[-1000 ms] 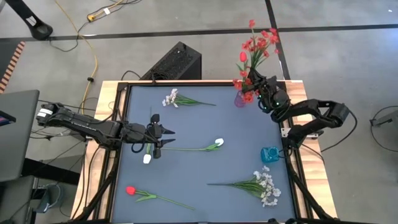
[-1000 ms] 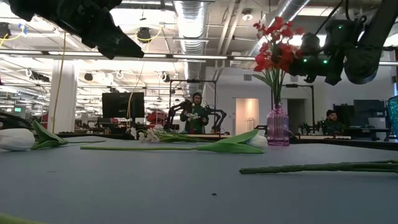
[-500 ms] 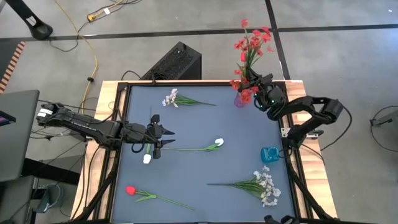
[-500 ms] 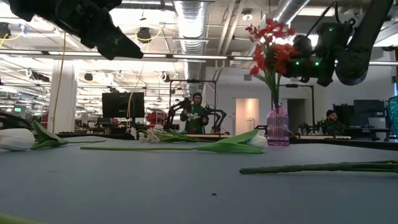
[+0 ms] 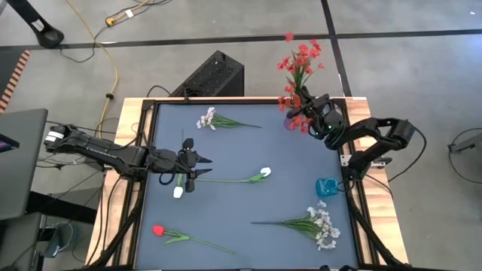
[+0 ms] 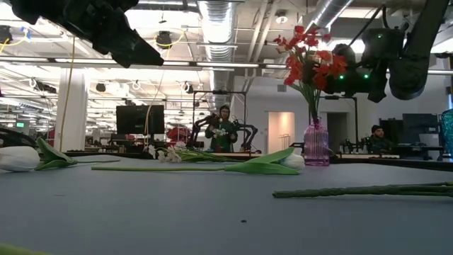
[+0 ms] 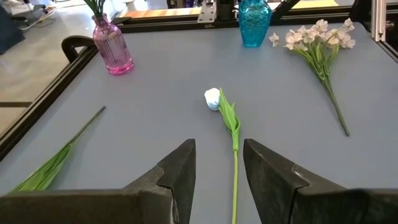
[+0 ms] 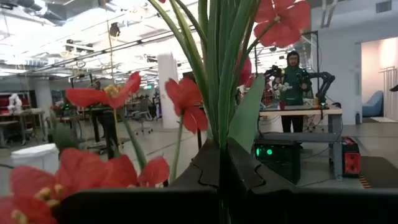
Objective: Sort flowers into vase by color
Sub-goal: Put the red flower into the purple vase, then put the red tulip into the purple vase
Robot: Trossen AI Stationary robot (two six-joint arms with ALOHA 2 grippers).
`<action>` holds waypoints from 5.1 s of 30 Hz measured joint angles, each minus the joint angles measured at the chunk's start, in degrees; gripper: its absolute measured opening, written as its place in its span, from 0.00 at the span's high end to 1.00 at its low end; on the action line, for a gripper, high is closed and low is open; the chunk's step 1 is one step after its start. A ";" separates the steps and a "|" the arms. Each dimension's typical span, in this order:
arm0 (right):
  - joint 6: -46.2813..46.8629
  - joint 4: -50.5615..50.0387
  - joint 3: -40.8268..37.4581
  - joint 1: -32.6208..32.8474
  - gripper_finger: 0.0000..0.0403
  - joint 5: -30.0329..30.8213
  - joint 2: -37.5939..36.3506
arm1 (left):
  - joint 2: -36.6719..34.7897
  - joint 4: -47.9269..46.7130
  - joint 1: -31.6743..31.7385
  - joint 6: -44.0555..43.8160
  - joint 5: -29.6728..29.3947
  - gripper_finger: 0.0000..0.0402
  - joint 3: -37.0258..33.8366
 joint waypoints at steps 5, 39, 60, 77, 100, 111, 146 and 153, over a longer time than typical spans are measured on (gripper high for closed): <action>-4.60 -0.42 0.00 1.42 0.78 0.00 0.00 | 0.00 0.02 0.00 -0.35 0.02 0.69 -0.01; -9.23 -54.69 0.00 3.63 0.68 8.81 -35.68 | 0.00 1.36 0.00 0.04 0.04 0.69 -0.02; -6.71 -82.06 23.89 3.48 0.47 7.44 -41.13 | 0.00 1.48 -0.04 -0.57 0.52 0.69 -0.02; 2.98 -93.59 29.81 25.45 0.35 -18.16 -40.60 | 0.02 -18.58 0.00 -29.20 0.73 0.69 -0.02; 0.89 -90.32 29.81 48.75 0.35 -13.44 -24.36 | 25.99 1.14 -28.05 -35.43 22.83 0.69 1.86; 5.62 -85.91 29.81 50.59 0.35 -13.28 -23.72 | 37.40 -10.20 -33.66 -30.92 18.75 0.69 16.48; 7.08 -73.78 29.81 63.72 0.35 -7.40 -17.04 | 44.92 -29.55 -38.45 -31.35 0.66 1.00 29.11; 6.73 -70.70 29.81 64.39 0.35 -7.42 -8.58 | 41.23 -33.34 -32.49 -28.96 -3.08 1.00 35.66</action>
